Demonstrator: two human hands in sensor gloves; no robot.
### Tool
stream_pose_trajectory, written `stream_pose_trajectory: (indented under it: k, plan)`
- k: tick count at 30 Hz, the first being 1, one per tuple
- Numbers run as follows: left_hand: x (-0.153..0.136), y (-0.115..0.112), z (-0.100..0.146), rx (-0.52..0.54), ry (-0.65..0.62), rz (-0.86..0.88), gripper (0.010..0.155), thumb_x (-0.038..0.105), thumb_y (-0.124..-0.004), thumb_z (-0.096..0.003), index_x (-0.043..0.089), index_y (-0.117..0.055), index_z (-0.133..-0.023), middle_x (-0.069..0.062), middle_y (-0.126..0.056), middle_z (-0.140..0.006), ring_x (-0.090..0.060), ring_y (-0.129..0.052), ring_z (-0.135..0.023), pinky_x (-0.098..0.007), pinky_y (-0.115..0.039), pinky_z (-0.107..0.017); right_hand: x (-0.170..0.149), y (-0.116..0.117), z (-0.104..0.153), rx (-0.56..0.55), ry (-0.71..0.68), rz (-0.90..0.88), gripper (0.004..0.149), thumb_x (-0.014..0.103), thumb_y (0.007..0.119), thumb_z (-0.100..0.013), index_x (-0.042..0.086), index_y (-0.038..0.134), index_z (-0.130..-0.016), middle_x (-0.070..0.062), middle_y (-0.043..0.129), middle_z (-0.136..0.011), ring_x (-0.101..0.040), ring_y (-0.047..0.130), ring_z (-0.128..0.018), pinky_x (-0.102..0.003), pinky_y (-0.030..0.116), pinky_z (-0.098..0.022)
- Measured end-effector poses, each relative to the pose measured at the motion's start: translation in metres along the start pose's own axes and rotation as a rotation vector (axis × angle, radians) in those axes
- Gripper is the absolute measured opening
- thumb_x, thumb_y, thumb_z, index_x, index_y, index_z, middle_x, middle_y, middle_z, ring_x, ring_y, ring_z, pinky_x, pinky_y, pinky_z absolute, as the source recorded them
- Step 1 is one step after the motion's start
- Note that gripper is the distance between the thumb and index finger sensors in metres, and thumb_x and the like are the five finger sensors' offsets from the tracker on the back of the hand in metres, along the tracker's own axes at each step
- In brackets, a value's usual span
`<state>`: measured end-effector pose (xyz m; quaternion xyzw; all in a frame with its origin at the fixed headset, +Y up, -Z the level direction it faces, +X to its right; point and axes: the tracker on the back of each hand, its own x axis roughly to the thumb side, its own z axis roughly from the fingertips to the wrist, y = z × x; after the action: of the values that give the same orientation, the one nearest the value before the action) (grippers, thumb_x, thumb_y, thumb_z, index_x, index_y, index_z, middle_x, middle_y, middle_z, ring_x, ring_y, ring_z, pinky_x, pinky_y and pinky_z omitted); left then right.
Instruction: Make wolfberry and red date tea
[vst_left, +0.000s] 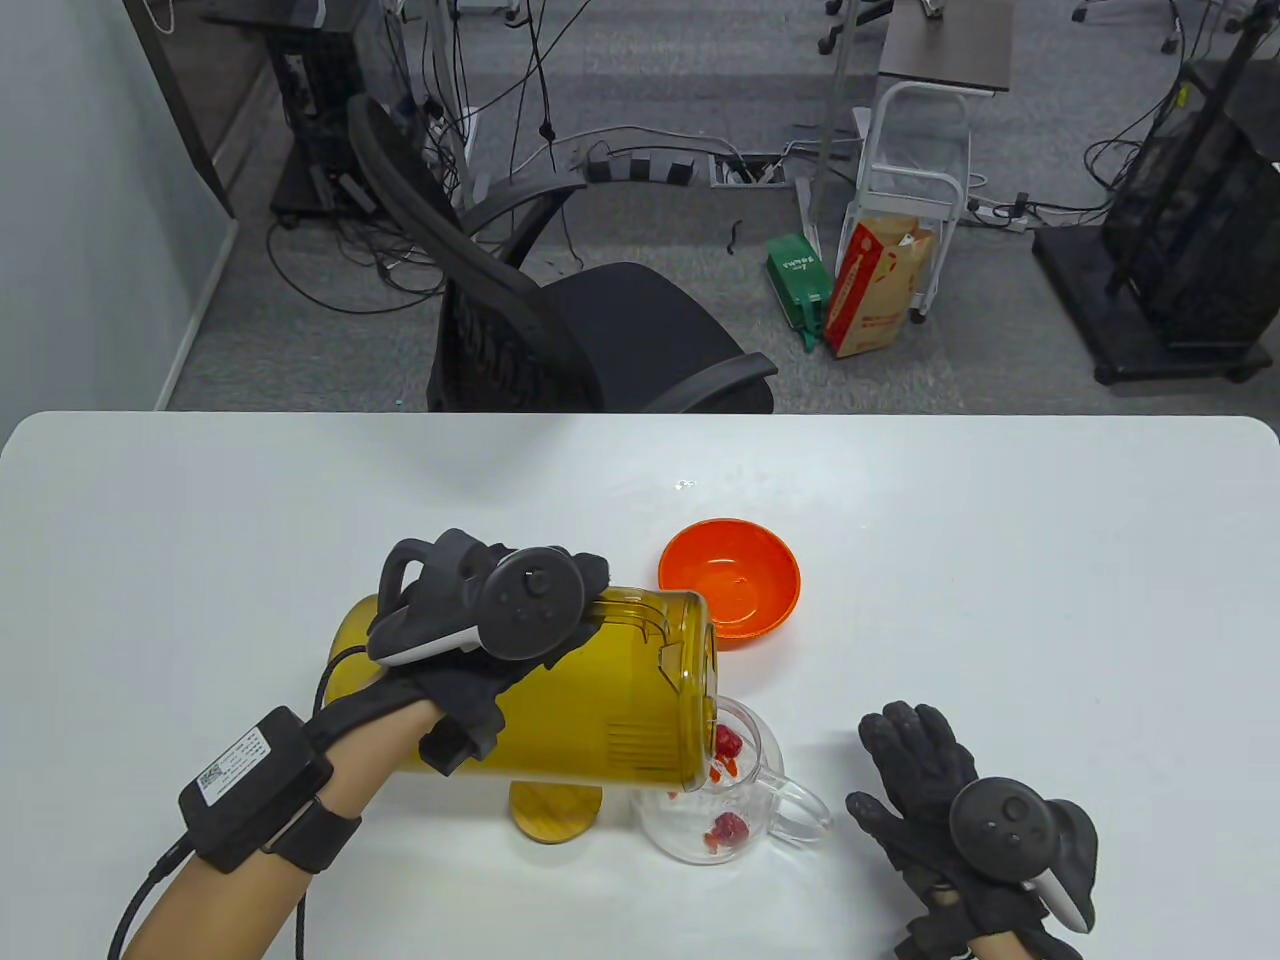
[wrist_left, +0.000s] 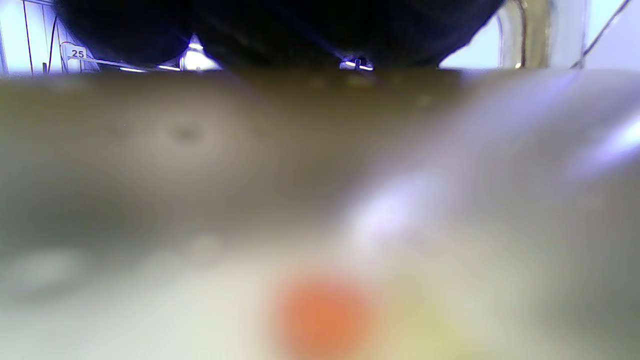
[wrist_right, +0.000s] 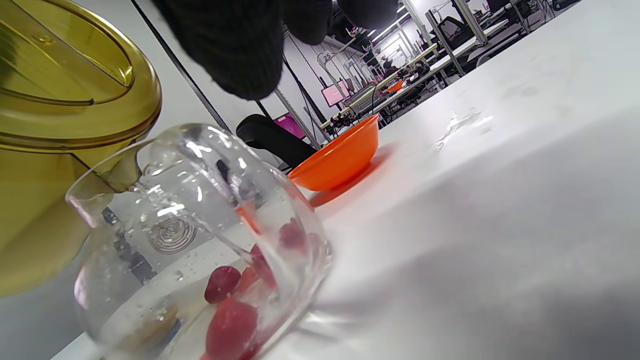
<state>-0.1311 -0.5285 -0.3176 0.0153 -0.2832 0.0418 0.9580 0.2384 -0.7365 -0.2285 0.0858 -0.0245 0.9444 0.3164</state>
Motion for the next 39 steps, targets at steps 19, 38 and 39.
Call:
stream_pose_trajectory:
  k: [19, 38, 39]
  plan:
    - [0.0018, 0.0011, -0.0005, -0.004, 0.000, -0.013, 0.034, 0.042, -0.078, -0.0570, 0.017, -0.072, -0.079, -0.005, -0.092, -0.052, -0.017, -0.094, -0.029, -0.044, -0.083, -0.036, 0.0004, -0.0001, 0.0000, 0.003, -0.005, 0.000, 0.072, 0.036, 0.083, -0.054, 0.014, 0.048, -0.113, -0.016, 0.041, -0.120, -0.040, 0.029, -0.108, -0.061, 0.032, -0.075]
    - [0.0022, 0.0030, 0.0004, -0.005, 0.002, -0.020, 0.034, 0.042, -0.078, -0.0570, 0.017, -0.072, -0.079, -0.005, -0.092, -0.052, -0.017, -0.094, -0.029, -0.044, -0.084, -0.036, 0.0009, 0.0005, 0.0002, 0.009, -0.007, 0.002, 0.072, 0.036, 0.083, -0.055, 0.014, 0.048, -0.113, -0.016, 0.041, -0.120, -0.040, 0.029, -0.108, -0.061, 0.032, -0.075]
    - [0.0022, 0.0031, 0.0005, -0.005, 0.002, -0.020, 0.034, 0.042, -0.078, -0.0569, 0.017, -0.072, -0.079, -0.004, -0.092, -0.052, -0.017, -0.094, -0.029, -0.044, -0.084, -0.036, 0.0009, 0.0005, 0.0002, 0.009, -0.007, 0.003, 0.072, 0.036, 0.083, -0.055, 0.014, 0.048, -0.113, -0.016, 0.041, -0.120, -0.040, 0.029, -0.108, -0.061, 0.032, -0.075]
